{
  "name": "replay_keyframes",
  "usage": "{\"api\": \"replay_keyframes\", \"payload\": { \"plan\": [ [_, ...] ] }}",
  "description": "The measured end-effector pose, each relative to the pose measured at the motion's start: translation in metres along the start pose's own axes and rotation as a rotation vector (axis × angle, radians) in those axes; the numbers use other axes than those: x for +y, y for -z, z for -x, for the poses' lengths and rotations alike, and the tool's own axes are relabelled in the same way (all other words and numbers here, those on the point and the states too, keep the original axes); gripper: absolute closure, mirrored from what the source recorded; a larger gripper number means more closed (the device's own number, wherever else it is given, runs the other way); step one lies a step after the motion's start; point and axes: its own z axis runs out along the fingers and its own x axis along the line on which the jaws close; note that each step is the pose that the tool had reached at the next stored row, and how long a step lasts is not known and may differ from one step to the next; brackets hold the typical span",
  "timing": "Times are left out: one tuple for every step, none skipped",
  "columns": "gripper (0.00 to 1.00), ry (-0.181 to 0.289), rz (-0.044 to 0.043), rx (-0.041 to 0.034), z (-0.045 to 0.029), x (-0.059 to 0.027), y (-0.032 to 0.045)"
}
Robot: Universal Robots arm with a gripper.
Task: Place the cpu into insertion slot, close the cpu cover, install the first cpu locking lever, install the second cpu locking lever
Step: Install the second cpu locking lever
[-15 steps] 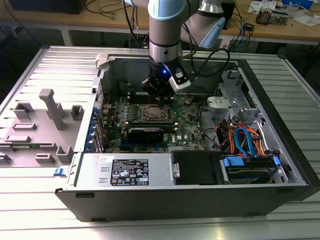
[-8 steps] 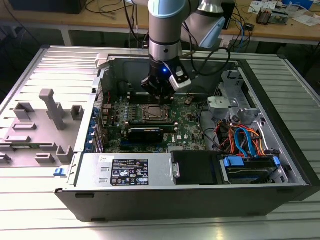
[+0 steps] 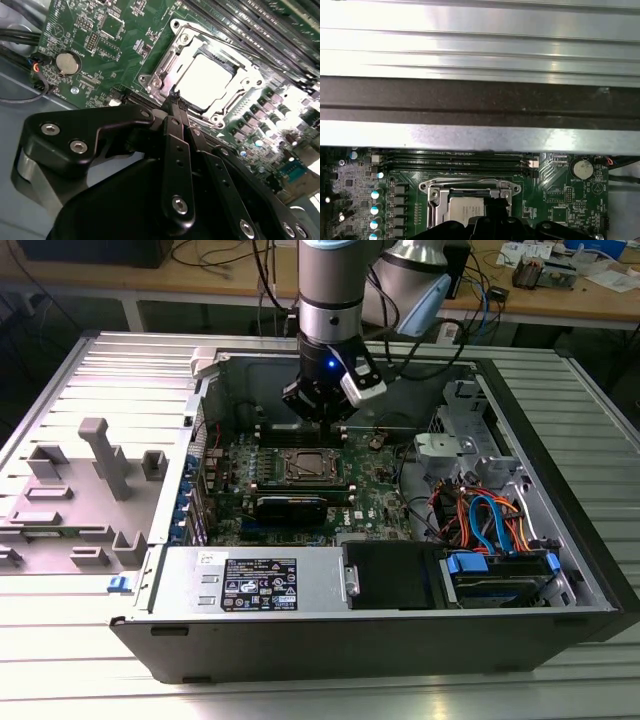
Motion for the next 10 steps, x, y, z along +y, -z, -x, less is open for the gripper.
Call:
{"api": "replay_keyframes", "payload": {
  "plan": [
    [0.89, 0.000, -0.0025, 0.0001, 0.0000, 0.0000, 0.0018],
    [0.89, 0.000, -0.0048, 0.0001, 0.0001, 0.0000, 0.0036],
    [0.89, 0.000, -0.0073, 0.0002, 0.0002, 0.0000, 0.0058],
    [0.89, 0.000, -0.0106, 0.0003, 0.0003, -0.0001, 0.0079],
    [0.89, 0.001, -0.0191, 0.0006, 0.0006, -0.0001, 0.0146],
    [0.89, 0.001, -0.0227, 0.0007, 0.0007, -0.0002, 0.0196],
    [0.89, 0.001, -0.0269, 0.0009, 0.0011, -0.0002, 0.0285],
    [0.89, 0.001, -0.0297, 0.0010, 0.0013, -0.0002, 0.0353],
    [0.89, 0.001, -0.0324, 0.0012, 0.0014, -0.0003, 0.0372],
    [0.89, 0.001, -0.0342, 0.0010, 0.0014, -0.0005, 0.0372]
  ]
}}
